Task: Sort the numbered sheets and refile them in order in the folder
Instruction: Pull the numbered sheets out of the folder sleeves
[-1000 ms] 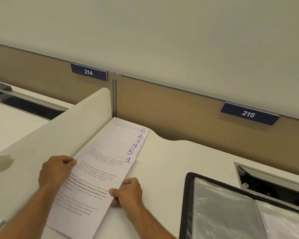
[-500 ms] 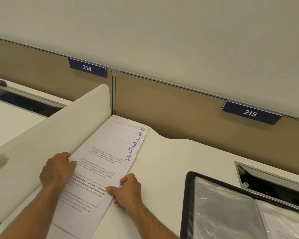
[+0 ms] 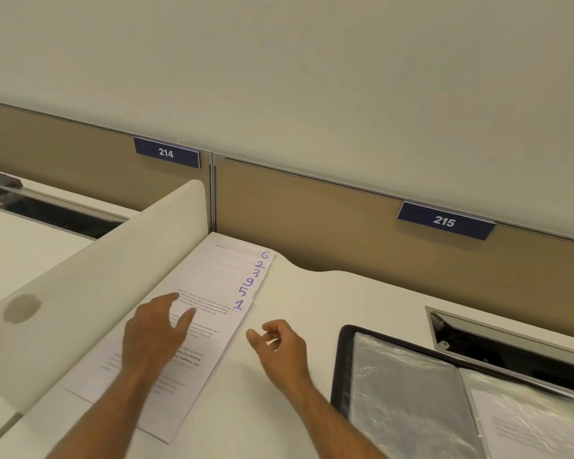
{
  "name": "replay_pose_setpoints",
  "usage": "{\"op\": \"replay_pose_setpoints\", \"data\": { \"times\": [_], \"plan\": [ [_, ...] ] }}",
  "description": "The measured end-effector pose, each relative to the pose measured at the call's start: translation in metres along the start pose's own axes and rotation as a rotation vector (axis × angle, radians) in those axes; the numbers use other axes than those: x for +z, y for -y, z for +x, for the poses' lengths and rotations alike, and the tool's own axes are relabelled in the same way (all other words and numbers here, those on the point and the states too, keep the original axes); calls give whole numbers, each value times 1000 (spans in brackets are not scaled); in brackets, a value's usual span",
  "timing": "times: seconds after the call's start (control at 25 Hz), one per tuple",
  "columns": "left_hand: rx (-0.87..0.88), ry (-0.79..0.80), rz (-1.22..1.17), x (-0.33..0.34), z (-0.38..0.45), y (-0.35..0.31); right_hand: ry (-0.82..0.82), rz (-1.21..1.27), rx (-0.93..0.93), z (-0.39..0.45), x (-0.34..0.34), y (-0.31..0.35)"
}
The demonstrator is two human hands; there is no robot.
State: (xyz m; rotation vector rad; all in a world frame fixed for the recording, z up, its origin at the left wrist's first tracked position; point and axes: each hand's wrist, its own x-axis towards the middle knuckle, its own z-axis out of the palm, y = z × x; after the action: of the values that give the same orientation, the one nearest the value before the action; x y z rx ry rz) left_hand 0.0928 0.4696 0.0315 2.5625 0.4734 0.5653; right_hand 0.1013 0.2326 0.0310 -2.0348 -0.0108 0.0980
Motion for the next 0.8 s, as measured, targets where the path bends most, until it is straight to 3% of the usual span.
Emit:
{"op": "replay_pose_setpoints", "data": {
  "times": [0.2,0.44,0.8],
  "plan": [
    [243,-19,-85,21,-43,-67,-31,-259,-79,-26,-70,-24],
    [364,274,-10,56,-95,-154,-46,-544,-57,-67,-153,-73],
    [569,418,79,95,-185,-263,-114,-827,32,-121,-279,-161]
  ]
}}
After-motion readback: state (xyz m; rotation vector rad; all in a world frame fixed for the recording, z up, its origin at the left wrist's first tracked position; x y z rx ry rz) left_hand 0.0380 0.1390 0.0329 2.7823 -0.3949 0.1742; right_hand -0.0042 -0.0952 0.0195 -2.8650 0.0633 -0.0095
